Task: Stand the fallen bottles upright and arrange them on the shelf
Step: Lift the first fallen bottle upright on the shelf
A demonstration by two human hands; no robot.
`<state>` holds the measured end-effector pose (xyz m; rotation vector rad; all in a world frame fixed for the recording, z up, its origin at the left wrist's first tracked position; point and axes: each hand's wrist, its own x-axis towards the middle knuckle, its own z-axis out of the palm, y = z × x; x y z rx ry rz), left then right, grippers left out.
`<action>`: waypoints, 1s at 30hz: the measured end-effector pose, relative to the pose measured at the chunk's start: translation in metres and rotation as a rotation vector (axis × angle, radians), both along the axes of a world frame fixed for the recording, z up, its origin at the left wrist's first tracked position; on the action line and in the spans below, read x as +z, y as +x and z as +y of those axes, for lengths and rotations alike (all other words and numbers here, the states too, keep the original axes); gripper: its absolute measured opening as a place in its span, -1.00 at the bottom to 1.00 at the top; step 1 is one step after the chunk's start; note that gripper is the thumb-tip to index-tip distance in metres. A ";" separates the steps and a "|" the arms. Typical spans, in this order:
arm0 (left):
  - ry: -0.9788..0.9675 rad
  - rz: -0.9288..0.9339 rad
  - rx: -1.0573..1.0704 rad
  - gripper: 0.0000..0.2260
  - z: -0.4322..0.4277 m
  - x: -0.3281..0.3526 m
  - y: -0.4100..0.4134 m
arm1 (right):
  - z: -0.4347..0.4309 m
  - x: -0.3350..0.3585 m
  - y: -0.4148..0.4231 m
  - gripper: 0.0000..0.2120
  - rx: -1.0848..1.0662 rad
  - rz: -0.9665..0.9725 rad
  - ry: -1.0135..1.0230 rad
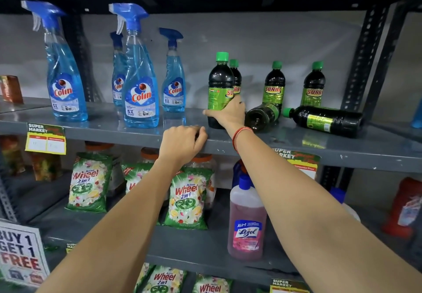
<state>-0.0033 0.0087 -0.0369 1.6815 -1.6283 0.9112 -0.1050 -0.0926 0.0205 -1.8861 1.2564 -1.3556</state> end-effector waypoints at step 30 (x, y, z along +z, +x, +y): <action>-0.023 0.021 -0.024 -0.50 -0.001 -0.001 0.000 | 0.006 -0.001 -0.005 -0.33 0.129 -0.176 0.153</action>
